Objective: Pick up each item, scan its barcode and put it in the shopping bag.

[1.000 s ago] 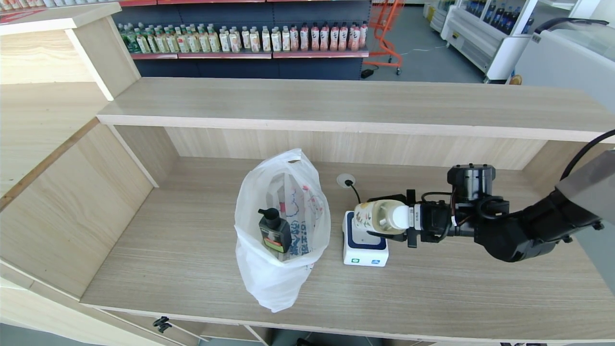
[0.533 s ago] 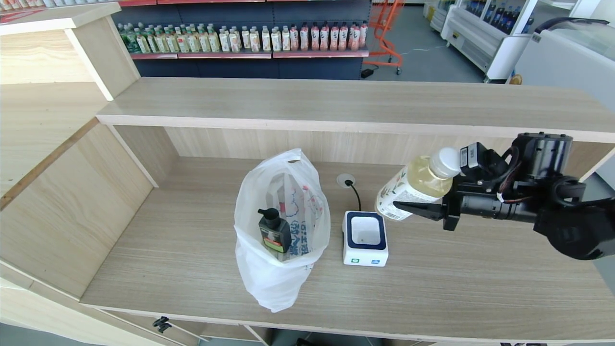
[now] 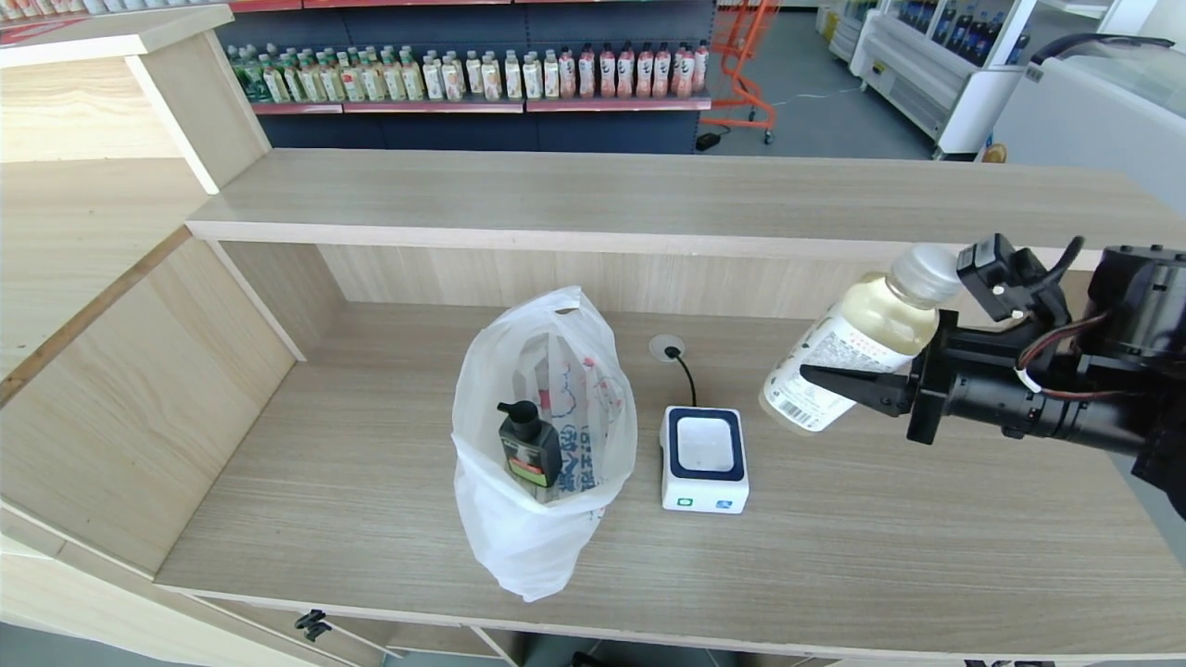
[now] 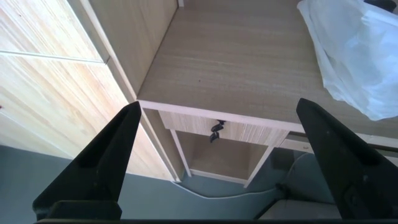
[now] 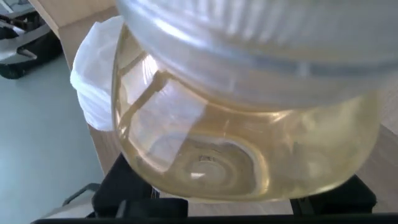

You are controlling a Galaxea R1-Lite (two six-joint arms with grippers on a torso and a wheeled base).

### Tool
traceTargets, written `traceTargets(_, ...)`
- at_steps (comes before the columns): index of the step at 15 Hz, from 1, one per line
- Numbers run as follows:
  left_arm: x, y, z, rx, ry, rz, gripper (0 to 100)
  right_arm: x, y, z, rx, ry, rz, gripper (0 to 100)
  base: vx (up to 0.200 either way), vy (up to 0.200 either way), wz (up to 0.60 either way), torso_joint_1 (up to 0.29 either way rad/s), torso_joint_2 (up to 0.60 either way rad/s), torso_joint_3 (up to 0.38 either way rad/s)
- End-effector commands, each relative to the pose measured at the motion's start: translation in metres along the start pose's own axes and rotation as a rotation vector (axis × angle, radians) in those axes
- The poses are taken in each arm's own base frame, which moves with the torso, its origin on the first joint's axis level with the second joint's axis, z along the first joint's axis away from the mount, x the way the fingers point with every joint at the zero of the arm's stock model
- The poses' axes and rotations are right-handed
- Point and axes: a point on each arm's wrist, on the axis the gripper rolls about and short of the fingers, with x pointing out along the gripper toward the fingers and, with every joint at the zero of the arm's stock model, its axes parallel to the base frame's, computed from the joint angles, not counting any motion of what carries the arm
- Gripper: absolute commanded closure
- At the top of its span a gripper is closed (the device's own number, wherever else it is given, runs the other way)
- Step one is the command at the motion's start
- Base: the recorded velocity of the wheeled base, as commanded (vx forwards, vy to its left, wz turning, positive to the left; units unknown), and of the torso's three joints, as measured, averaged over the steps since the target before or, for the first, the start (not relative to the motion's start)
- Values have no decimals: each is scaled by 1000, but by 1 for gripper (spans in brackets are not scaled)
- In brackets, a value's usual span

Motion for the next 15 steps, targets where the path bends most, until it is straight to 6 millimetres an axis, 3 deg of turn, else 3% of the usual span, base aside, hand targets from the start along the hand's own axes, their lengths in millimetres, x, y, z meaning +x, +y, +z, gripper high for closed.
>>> traceTargets(1,0,0,0,0,1,1,0,-4,2,6,32,-10,-26,100,0,0,0,0,0,0)
traceTargets(4,0,0,0,-2,0,1,0,-3,3,10,199,-12,-80,100,0,200,0,-5,-1,7)
traceTargets(9,0,0,0,-2,0,1,0,25,10,5,317,14,-76,100,0,0,0,0,0,0)
traceTargets(13,0,0,0,0,1,1,0,65,23,-19,476,96,-73,100,0,0,0,0,0,0)
traceTargets(15,0,0,0,-2,0,1,0,89,16,-43,503,139,-68,100,0,0,0,0,0,0)
